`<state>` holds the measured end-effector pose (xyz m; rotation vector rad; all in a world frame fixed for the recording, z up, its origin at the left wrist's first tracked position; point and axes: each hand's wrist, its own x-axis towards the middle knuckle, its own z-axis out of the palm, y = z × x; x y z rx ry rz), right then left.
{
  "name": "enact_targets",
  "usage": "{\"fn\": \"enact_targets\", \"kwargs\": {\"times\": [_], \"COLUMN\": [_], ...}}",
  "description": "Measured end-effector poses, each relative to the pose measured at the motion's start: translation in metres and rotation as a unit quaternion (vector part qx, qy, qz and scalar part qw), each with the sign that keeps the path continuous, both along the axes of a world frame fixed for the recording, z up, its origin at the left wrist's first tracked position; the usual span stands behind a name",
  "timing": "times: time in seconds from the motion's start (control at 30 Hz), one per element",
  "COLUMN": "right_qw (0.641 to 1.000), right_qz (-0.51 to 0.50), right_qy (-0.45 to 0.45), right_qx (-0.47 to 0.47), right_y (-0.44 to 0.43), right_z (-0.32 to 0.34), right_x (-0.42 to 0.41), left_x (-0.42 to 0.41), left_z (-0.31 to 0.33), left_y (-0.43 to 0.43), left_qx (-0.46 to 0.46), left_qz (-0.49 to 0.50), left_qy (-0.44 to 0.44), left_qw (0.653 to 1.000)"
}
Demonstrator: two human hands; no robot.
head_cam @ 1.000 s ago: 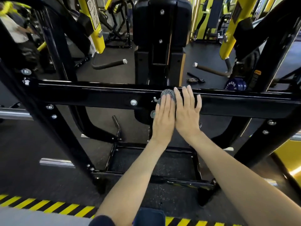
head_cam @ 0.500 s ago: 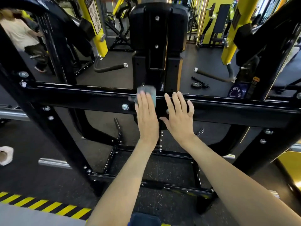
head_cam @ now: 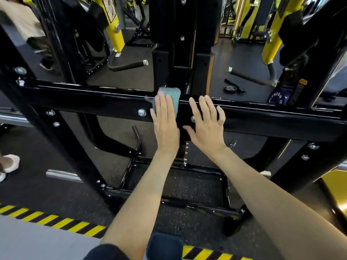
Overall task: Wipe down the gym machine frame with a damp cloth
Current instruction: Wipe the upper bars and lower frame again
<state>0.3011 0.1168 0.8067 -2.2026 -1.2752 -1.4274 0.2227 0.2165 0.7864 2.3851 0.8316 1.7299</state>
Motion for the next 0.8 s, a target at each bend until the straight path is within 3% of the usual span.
{"fn": "enact_targets", "kwargs": {"times": [0.13,0.23,0.37,0.43,0.5,0.6,0.67,0.8], "right_qw": [1.000,0.999,0.995,0.995,0.995,0.992,0.990,0.993], "right_qz": [-0.003,0.006,0.022,0.024,0.021,0.031,0.040,0.037], "right_qy": [0.009,0.047,0.091,0.092,0.090,0.104,0.121,0.105], "right_qx": [-0.007,0.015,0.025,0.032,0.041,0.061,0.067,0.042], "right_y": [0.002,0.005,0.008,0.008,0.009,0.012,0.012,0.007], "right_z": [0.002,0.001,-0.005,-0.005,-0.001,0.000,0.000,0.001], "right_x": [0.000,-0.004,-0.009,-0.009,-0.010,-0.014,-0.016,-0.013], "left_x": [-0.019,-0.015,-0.031,-0.034,-0.027,-0.023,-0.033,-0.031], "left_z": [-0.056,-0.034,-0.030,-0.032,-0.024,-0.020,-0.025,-0.017], "left_y": [-0.011,-0.019,0.002,0.001,-0.016,-0.033,-0.020,-0.010], "left_qx": [-0.042,-0.046,0.014,-0.043,-0.066,0.038,0.075,-0.062], "left_qz": [-0.014,-0.045,-0.025,0.013,-0.011,-0.071,-0.061,0.037], "left_qy": [0.055,0.057,0.074,0.047,0.029,0.098,0.110,0.019], "left_qw": [0.997,0.996,0.997,0.998,0.997,0.992,0.989,0.997]}}
